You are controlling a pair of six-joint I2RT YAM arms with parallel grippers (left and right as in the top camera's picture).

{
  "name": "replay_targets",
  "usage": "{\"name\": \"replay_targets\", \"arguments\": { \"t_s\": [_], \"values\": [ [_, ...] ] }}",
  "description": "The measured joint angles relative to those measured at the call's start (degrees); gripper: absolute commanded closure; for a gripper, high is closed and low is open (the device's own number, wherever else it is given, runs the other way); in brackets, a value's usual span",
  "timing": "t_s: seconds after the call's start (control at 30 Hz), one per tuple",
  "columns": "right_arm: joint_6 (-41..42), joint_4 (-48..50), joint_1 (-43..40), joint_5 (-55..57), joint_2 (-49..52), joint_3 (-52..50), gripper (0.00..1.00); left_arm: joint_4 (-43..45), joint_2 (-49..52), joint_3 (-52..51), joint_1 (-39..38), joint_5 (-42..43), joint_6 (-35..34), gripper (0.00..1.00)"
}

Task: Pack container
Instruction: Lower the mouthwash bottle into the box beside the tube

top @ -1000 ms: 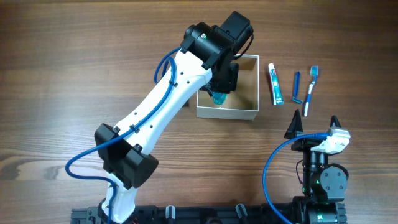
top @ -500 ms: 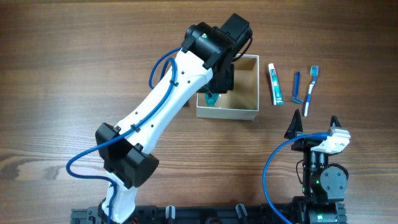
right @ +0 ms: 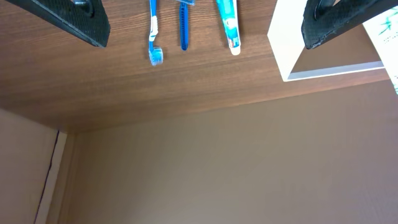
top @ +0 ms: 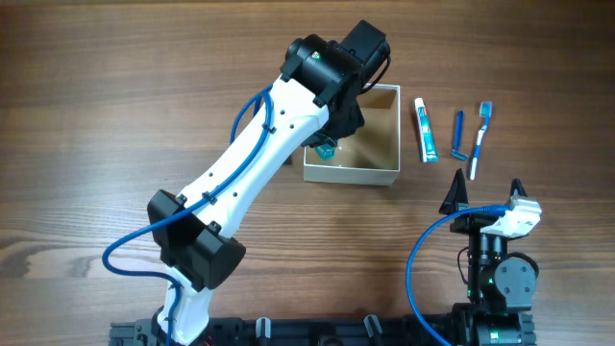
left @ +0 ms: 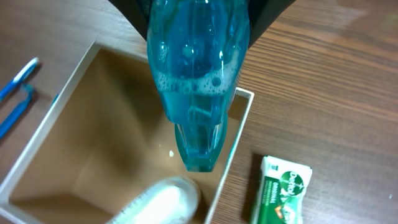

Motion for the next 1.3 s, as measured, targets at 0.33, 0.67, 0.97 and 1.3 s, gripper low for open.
{"name": "replay_targets", "arguments": {
  "t_s": [0.33,0.67,0.97,1.3],
  "values": [
    [0.0,0.0,0.0,0.0,0.0,0.0,0.00,-0.2,0.0,0.0,-0.1,-3.4,-20.2,0.96],
    [0.0,0.0,0.0,0.0,0.0,0.0,0.00,-0.2,0.0,0.0,-0.1,-4.9,-35.3,0.91],
    [0.0,0.0,0.0,0.0,0.0,0.0,0.00,4.4,-0.3,-1.7,-0.3,-4.3,-38.4,0.96],
    [0.0,0.0,0.0,0.0,0.0,0.0,0.00,7.4,0.3,-2.8,-1.7,-2.8,-38.6,0.96]
  ]
}}
